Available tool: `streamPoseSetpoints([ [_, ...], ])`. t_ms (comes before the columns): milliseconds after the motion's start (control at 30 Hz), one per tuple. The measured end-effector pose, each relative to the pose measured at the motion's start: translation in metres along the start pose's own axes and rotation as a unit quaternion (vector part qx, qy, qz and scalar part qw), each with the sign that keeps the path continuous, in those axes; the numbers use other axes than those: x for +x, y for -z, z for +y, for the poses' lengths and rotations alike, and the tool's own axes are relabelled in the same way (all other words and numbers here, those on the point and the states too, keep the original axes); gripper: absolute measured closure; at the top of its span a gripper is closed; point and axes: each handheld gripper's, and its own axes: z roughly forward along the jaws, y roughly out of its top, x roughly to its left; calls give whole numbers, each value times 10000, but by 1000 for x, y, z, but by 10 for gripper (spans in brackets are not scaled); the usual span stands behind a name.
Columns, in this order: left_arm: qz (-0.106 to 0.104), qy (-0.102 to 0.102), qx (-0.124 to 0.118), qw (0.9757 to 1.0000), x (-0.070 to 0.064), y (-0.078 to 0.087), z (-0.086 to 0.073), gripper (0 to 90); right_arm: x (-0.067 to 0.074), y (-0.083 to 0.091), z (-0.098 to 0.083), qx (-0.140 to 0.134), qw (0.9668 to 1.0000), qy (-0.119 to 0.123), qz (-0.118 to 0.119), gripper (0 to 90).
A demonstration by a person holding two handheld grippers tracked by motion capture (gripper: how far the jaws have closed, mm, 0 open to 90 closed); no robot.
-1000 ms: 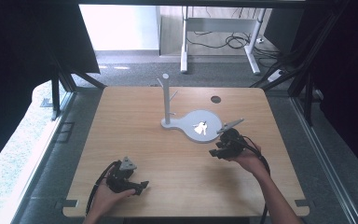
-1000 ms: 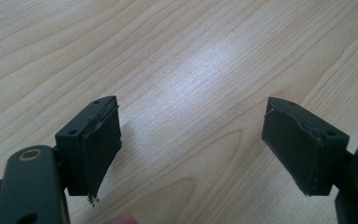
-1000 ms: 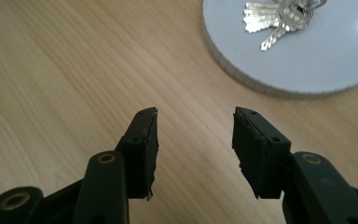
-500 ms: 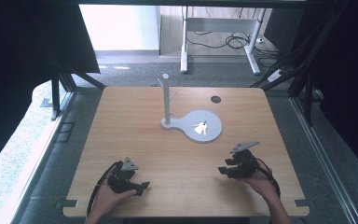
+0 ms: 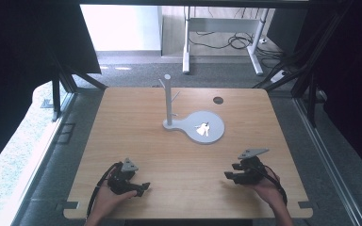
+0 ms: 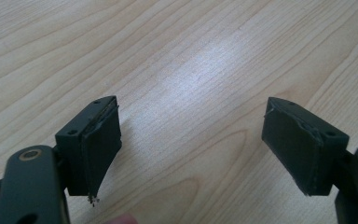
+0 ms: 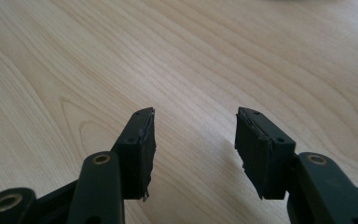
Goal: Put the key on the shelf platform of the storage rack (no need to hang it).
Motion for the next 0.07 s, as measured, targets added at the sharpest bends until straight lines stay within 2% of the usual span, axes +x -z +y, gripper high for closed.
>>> streamPoseSetpoints([
  [67, -9, -11, -3, 10000, -1, 0, 0, 200, -1, 0, 0, -21, 10000, -27, -7, 464],
])
